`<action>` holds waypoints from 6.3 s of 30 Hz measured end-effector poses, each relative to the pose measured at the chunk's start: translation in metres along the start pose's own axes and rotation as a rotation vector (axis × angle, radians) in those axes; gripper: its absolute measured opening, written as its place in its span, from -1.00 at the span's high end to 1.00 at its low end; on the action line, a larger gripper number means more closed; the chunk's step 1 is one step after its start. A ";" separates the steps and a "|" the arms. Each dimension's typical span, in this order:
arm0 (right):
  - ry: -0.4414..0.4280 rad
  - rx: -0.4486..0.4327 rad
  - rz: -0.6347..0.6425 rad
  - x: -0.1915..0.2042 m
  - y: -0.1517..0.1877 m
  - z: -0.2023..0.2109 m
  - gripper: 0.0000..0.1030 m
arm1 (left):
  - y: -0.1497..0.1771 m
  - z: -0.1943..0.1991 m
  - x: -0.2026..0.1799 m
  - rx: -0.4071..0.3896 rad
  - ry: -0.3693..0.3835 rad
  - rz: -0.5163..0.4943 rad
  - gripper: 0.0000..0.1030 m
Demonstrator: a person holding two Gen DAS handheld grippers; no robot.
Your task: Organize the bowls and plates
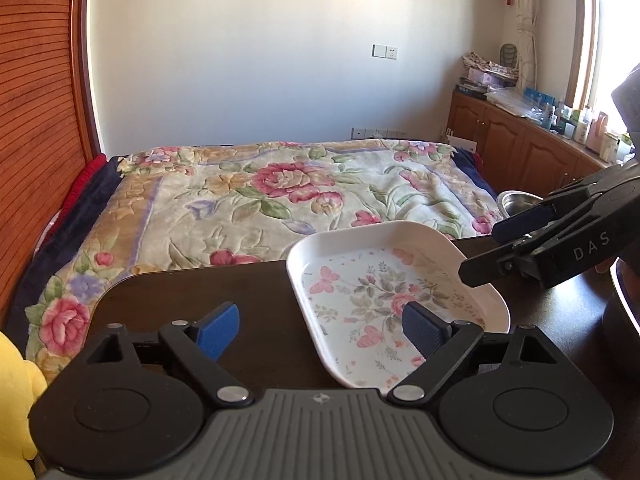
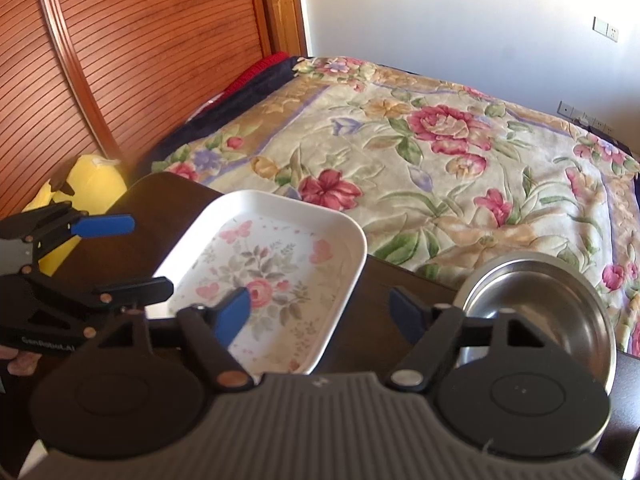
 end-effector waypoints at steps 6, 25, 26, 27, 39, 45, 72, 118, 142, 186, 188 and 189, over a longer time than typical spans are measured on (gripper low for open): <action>-0.021 0.024 -0.005 -0.002 0.001 -0.008 -0.53 | 0.000 -0.011 0.002 0.016 0.007 0.020 -0.64; -0.008 0.089 0.010 -0.011 0.009 -0.019 0.50 | 0.010 -0.028 0.005 0.079 0.008 0.064 0.40; -0.007 0.093 0.012 -0.010 0.010 -0.020 0.50 | 0.010 -0.028 0.005 0.080 0.007 0.066 0.46; -0.010 0.097 0.014 -0.010 0.010 -0.020 0.51 | 0.010 -0.028 0.005 0.079 0.008 0.068 0.51; -0.050 0.107 0.027 -0.001 0.016 -0.016 0.58 | 0.009 -0.019 0.005 0.083 0.022 0.080 0.68; -0.082 0.090 0.016 0.003 0.018 -0.005 0.68 | 0.008 -0.007 0.007 0.081 0.033 0.092 0.68; -0.049 0.032 0.071 0.033 0.046 0.063 0.70 | 0.016 0.083 -0.028 0.025 0.011 0.012 0.68; -0.088 -0.014 0.099 0.099 0.143 0.141 0.70 | 0.112 0.202 -0.066 0.041 0.051 0.004 0.68; -0.141 0.002 0.065 0.114 0.168 0.129 0.68 | 0.141 0.188 -0.055 0.090 0.014 0.006 0.68; 0.035 -0.344 0.048 0.033 0.144 0.210 0.63 | 0.083 0.169 -0.147 -0.042 0.133 -0.014 -0.04; 0.046 -0.360 0.033 0.021 0.144 0.215 0.63 | 0.078 0.164 -0.159 -0.044 0.145 -0.015 -0.15; 0.053 -0.368 0.026 0.015 0.145 0.218 0.63 | 0.076 0.161 -0.164 -0.046 0.151 -0.016 -0.23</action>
Point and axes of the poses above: each gripper's, at about its wrist camera, not at the fingertips, and z roughly against the way its jaws point, x to its left, y to its underside, the point moved 9 cm from there along -z, roughly the way its jaws point, and after that the axes turned 6 degrees about -y, right-handed, at the moved point
